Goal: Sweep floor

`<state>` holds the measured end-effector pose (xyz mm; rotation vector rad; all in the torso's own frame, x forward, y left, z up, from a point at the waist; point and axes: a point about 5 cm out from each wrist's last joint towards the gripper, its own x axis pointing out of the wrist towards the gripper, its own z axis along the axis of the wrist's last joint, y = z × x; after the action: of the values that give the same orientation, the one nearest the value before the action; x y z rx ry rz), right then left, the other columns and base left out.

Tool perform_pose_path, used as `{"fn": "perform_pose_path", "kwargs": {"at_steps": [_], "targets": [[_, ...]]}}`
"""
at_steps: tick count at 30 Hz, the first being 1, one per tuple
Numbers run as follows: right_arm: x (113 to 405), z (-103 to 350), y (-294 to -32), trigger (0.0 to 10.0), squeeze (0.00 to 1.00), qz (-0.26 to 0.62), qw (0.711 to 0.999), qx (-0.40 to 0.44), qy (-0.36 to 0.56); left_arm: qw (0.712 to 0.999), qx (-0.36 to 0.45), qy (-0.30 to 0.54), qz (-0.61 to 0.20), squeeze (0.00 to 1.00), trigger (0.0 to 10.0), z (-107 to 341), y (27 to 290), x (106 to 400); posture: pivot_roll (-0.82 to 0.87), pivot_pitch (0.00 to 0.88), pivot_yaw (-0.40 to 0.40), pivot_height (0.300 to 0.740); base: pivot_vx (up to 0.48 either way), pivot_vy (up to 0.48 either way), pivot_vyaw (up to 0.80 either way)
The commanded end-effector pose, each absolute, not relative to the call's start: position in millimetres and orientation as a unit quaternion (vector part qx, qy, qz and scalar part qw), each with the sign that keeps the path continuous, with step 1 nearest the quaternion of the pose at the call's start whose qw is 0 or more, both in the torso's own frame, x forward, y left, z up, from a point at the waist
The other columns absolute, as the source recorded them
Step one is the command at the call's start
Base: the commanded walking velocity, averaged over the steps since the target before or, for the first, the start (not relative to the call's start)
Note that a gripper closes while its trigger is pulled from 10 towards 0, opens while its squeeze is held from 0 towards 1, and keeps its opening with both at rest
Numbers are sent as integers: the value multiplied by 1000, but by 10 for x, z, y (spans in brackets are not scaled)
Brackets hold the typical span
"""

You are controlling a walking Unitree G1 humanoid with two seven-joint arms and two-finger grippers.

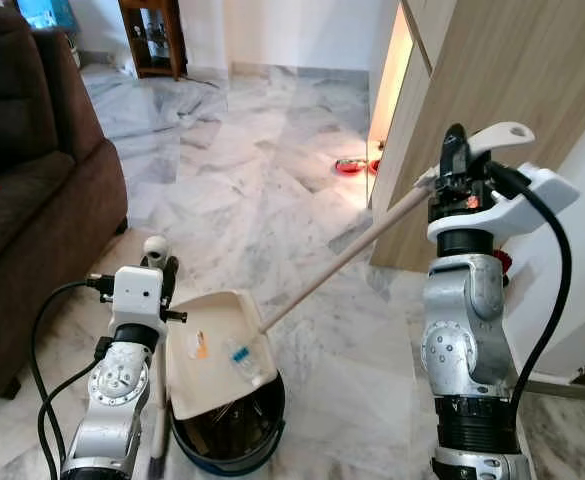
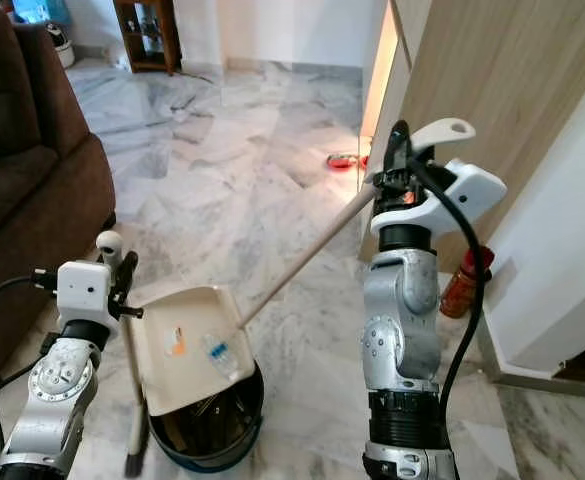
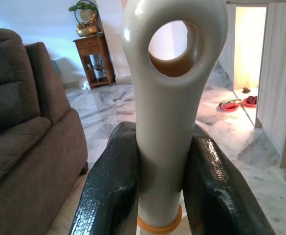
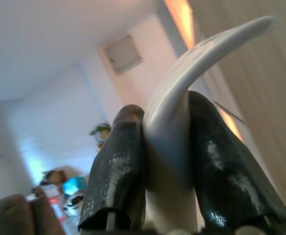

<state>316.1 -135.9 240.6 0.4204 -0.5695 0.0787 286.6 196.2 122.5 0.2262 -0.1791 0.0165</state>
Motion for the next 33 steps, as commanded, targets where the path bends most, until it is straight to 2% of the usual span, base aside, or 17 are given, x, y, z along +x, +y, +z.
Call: {"fn": "perform_pose_path", "kwargs": {"at_steps": [1, 9, 14, 21, 27, 29, 33], "targets": [[3054, 2597, -1292, 10000, 0, 60, 922, 197, -329, 986, 112, -121, -3, 0, 10000, 1349, 1913, 2886, 145, 20, -17, 740, 0, 0, 0], [2954, 2656, -1064, 10000, 0, 91, 916, 181, -346, 985, 117, -123, -9, 0, 10000, 1355, 1903, 2888, 148, 21, -17, 740, 0, 0, 0], [2818, 2748, -832, 10000, 0, 119, 906, 170, -368, 985, 119, -123, -10, 0, 10000, 1354, 1912, 2886, 147, 22, -16, 740, 0, 0, 0], [2737, 2774, -684, 10000, 0, 138, 898, 184, -374, 985, 121, -125, -14, 0, 10000, 1356, 1900, 2885, 149, 23, -16, 740, 0, 0, 0], [2648, 2853, -587, 10000, 0, 146, 892, 142, -404, 984, 123, -125, -16, 0, 10000, 1359, 1901, 2880, 148, 25, -16, 740, 0, 0, 0], [2581, 2919, -529, 10000, 0, 156, 882, 101, -433, 984, 123, -125, -17, 0, 10000, 1355, 1896, 2878, 147, 26, -17, 740, 0, 0, 0], [2556, 2939, -501, 10000, 0, 160, 879, 99, -439, 984, 123, -125, -18, 0, 10000, 1355, 1894, 2877, 148, 26, -17, 740, 0, 0, 0]]}}
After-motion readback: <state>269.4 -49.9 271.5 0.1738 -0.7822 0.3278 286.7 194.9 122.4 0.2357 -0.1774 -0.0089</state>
